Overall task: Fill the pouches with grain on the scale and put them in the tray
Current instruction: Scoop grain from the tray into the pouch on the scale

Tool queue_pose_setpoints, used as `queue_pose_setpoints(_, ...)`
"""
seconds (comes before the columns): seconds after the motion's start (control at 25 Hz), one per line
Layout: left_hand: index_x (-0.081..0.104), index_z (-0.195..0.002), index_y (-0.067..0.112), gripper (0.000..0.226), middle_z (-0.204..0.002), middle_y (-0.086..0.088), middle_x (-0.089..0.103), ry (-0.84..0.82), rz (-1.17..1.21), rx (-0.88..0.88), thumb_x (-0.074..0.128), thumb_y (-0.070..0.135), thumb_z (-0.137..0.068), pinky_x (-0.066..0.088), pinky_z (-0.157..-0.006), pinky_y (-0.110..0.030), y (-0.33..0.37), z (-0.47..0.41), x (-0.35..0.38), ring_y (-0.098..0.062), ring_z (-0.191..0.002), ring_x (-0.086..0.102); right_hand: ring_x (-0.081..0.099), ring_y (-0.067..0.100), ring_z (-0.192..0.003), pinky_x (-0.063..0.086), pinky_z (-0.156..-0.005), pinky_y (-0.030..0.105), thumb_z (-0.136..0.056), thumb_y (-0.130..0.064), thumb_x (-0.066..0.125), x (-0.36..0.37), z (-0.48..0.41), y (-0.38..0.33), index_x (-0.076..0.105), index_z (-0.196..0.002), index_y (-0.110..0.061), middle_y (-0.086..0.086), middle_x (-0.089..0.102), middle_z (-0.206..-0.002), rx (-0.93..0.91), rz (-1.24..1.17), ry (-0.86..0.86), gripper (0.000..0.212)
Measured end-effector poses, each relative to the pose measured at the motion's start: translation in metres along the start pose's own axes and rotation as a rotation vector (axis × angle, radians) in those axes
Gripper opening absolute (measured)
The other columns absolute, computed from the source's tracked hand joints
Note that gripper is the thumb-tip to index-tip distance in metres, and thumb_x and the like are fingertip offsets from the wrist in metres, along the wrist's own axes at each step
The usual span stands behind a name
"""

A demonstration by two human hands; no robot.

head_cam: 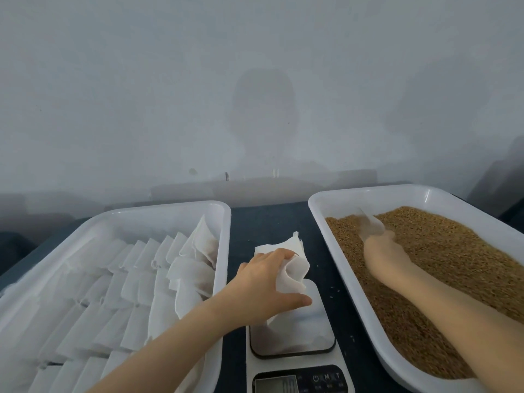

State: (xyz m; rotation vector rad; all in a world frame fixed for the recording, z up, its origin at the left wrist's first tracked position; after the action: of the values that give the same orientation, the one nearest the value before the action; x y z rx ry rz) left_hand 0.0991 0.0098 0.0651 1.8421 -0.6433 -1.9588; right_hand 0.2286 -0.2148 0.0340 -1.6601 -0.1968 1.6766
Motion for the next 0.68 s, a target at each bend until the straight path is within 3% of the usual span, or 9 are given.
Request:
queue_pose_setpoints(0.16, 0.038, -0.13, 0.039, 0.068, -0.117, 0.015, 0.041, 0.011, -0.002, 0.017, 0.071, 0.057, -0.073, 0.04, -0.104, -0.042, 0.002, 0.0, 0.0, -0.016, -0.112, 0.045, 0.043, 0.038, -0.124, 0.037, -0.097, 0.044, -0.101, -0.017, 0.032, 0.007, 0.009, -0.001, 0.012, -0.146, 0.0, 0.024, 0.039, -0.141, 0.036, -0.112, -0.062, 0.053)
queue_pose_setpoints(0.28, 0.036, -0.132, 0.041, 0.07, -0.124, 0.013, 0.042, -0.005, 0.003, -0.008, 0.071, 0.057, -0.073, 0.042, -0.102, -0.042, 0.0, -0.001, 0.002, -0.018, -0.114, 0.045, 0.05, 0.036, -0.114, 0.043, -0.094, 0.043, -0.1, -0.016, 0.032, 0.014, 0.026, -0.012, 0.011, -0.148, -0.003, 0.022, 0.045, -0.135, -0.044, -0.16, -0.201, 0.054)
queue_pose_setpoints(0.44, 0.035, -0.132, 0.042, 0.072, -0.127, 0.013, 0.042, -0.021, -0.001, -0.018, 0.071, 0.057, -0.072, 0.044, -0.101, -0.042, -0.001, -0.002, 0.003, -0.018, -0.114, 0.045, 0.054, 0.034, -0.112, 0.046, -0.094, 0.042, -0.099, -0.015, 0.036, 0.017, 0.034, -0.018, 0.023, -0.146, -0.003, 0.021, 0.05, -0.13, -0.072, -0.188, -0.284, 0.051)
queue_pose_setpoints(0.48, 0.035, -0.132, 0.042, 0.071, -0.127, 0.013, 0.042, -0.022, 0.001, -0.017, 0.071, 0.057, -0.072, 0.044, -0.101, -0.043, -0.001, -0.003, 0.003, -0.018, -0.114, 0.045, 0.058, 0.032, -0.104, 0.049, -0.089, 0.039, -0.098, -0.012, 0.038, 0.015, 0.035, -0.02, 0.03, -0.144, -0.004, 0.02, 0.055, -0.125, -0.089, -0.205, -0.305, 0.047)
queue_pose_setpoints(0.56, 0.036, -0.131, 0.042, 0.07, -0.124, 0.016, 0.043, -0.023, 0.0, -0.011, 0.071, 0.057, -0.072, 0.044, -0.101, -0.042, -0.001, -0.003, 0.003, -0.016, -0.113, 0.046, 0.062, 0.018, -0.065, 0.052, -0.059, 0.027, -0.099, -0.01, 0.038, 0.009, 0.039, -0.029, 0.037, -0.142, -0.014, 0.017, 0.062, -0.108, -0.221, -0.156, -0.366, 0.043)
queue_pose_setpoints(0.6, 0.036, -0.13, 0.043, 0.07, -0.123, 0.017, 0.042, -0.025, -0.001, -0.01, 0.071, 0.057, -0.072, 0.045, -0.101, -0.042, -0.001, -0.002, 0.004, -0.016, -0.112, 0.046, 0.054, 0.012, -0.044, 0.045, -0.043, 0.022, -0.101, -0.014, 0.037, 0.004, 0.04, -0.03, 0.041, -0.139, -0.015, 0.015, 0.064, -0.092, -0.297, -0.069, -0.372, 0.039)
queue_pose_setpoints(0.68, 0.036, -0.129, 0.045, 0.069, -0.121, 0.018, 0.042, -0.029, 0.003, -0.01, 0.071, 0.058, -0.071, 0.045, -0.1, -0.041, -0.002, -0.002, 0.005, -0.016, -0.112, 0.046, 0.04, 0.01, -0.027, 0.035, -0.033, 0.018, -0.1, -0.029, 0.043, -0.007, 0.036, -0.026, 0.058, -0.112, -0.002, 0.006, 0.058, -0.054, -0.334, 0.066, -0.353, 0.034)
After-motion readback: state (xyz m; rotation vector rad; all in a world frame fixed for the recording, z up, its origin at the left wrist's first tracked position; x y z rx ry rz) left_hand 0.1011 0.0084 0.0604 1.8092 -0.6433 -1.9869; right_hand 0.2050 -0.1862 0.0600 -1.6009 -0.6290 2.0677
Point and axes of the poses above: each hand's wrist, its own z-axis away from the middle knuckle, its own x-axis out of the palm, y = z × x, the point moved 8 cm from there along -z, towards the middle knuckle
